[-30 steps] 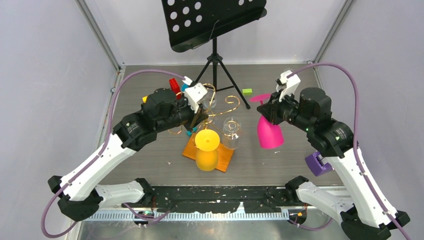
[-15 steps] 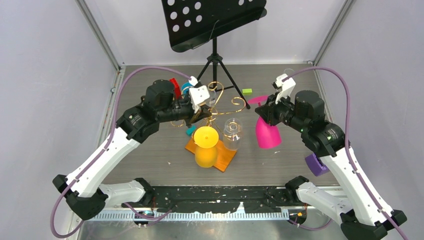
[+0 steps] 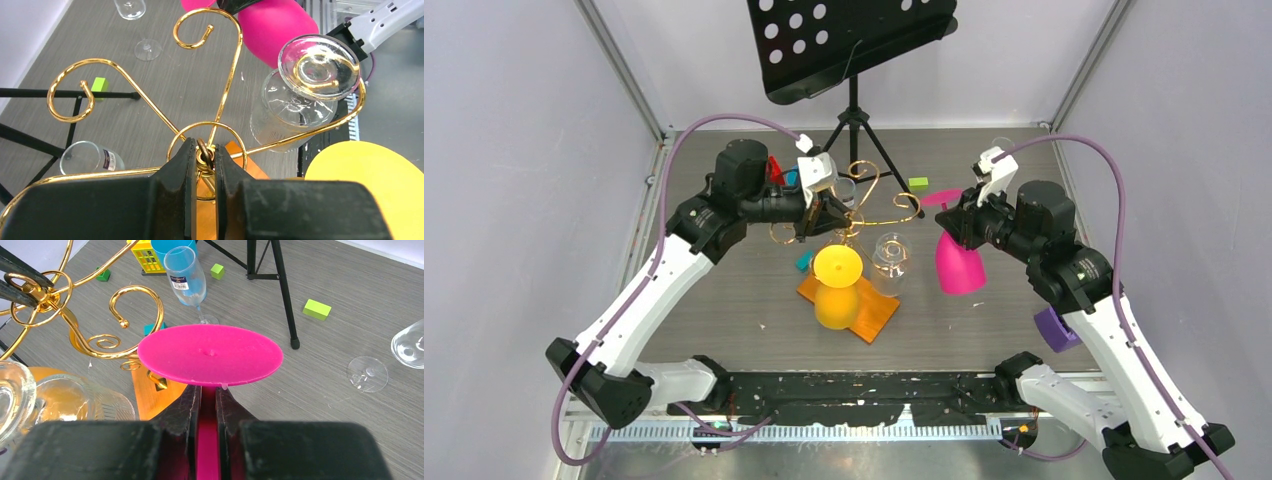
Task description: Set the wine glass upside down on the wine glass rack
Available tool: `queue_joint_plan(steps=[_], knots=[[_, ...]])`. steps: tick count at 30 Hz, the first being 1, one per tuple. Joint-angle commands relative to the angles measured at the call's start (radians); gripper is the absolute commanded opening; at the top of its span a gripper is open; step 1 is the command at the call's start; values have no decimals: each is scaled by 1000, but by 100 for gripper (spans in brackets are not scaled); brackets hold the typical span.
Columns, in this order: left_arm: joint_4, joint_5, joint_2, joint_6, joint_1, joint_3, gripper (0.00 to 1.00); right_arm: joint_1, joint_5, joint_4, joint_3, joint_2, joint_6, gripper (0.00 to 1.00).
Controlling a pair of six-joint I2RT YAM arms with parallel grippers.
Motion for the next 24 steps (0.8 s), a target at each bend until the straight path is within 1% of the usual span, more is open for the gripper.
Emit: queue_joint_plan(steps=[1,3,4,8,10,12,14,18,24], knots=[[111,73,16,-43,12,71,17,-9,-12,59,-1,-20,-10,5],[112,63,19,-62,11,72,28,-13,-10,58,-5,-22,-11,5],[111,51,17,-69,11,70,31,-16,-11,58,-9,-24,-10,5],[107,18,7,-86,11,67,38,-19,-17,58,-13,-23,-10,5],[105,5,3,-94,11,67,39,-20,-22,59,-15,-22,-9,5],[101,1,3,-93,11,69,36,-21,-24,58,-15,-20,-9,5],[92,-2,6,-92,12,72,35,-21,-25,58,-15,-18,-9,5],[65,-3,13,-91,11,78,37,-24,-26,59,-18,-17,-10,5],[56,-2,9,-101,11,65,38,-29,-25,58,-18,-19,-12,5]])
